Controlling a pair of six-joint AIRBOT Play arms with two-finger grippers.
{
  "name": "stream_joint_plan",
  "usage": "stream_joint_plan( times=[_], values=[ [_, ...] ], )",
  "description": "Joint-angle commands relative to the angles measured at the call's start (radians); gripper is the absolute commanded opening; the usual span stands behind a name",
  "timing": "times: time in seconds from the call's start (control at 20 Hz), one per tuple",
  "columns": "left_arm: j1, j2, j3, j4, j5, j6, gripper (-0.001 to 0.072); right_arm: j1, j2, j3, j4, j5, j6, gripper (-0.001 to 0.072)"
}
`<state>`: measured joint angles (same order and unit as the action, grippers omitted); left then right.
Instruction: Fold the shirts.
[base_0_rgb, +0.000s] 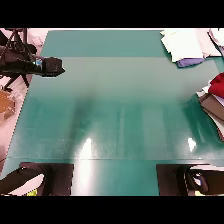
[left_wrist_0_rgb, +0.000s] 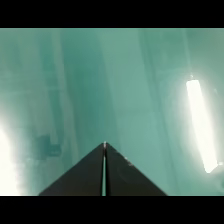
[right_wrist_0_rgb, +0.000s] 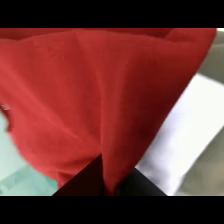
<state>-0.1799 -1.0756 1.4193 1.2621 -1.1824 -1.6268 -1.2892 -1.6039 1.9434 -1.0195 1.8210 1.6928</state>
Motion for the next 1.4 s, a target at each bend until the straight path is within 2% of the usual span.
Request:
stream_joint_plan(
  times=[0.0,0.15,0.25,0.3,0.45,0.6,0.75,0.85,0.95,1.1,1.35],
  values=[
    [0.000,0.000,0.000,-0.040,-0.047,0.000,0.0024,-0.002,-0.065,0.000,-0.030,0.013,-0.036,0.0062],
    [0.000,0.000,0.000,-0.077,-0.048,-0.006,0.0024,-0.003,-0.102,0.000,-0.028,0.013,-0.038,0.0297],
    [0.000,0.000,0.000,-0.083,-0.049,-0.023,0.0024,-0.005,-0.106,0.001,-0.021,0.013,-0.046,0.0484],
    [0.000,0.000,0.000,-0.084,-0.048,-0.023,0.0024,-0.011,-0.106,0.010,-0.019,0.014,-0.046,0.0531],
    [0.000,0.000,0.000,-0.085,-0.043,-0.023,0.0024,-0.064,-0.089,0.100,0.079,0.013,-0.042,0.0531],
    [0.000,0.000,0.000,-0.089,-0.035,-0.023,0.0025,-0.135,-0.064,0.178,0.301,0.010,0.002,0.0530],
    [0.000,0.000,0.000,-0.095,-0.033,-0.023,0.0024,-0.164,0.016,0.087,0.533,-0.008,0.013,0.0529],
    [0.000,0.000,0.000,-0.096,-0.048,-0.023,0.0024,-0.108,0.076,0.031,0.638,-0.005,-0.011,0.0528],
    [0.000,0.000,0.000,-0.096,-0.058,-0.023,0.0025,0.007,0.135,0.027,0.643,-0.008,-0.040,0.0528],
    [0.000,0.000,0.000,-0.096,-0.056,-0.023,0.0024,0.280,0.226,0.027,0.647,-0.021,-0.104,0.0527],
    [0.000,0.000,0.000,-0.096,-0.055,-0.023,0.0024,0.943,0.293,0.026,0.550,-0.167,-0.168,0.0494]
  ],
)
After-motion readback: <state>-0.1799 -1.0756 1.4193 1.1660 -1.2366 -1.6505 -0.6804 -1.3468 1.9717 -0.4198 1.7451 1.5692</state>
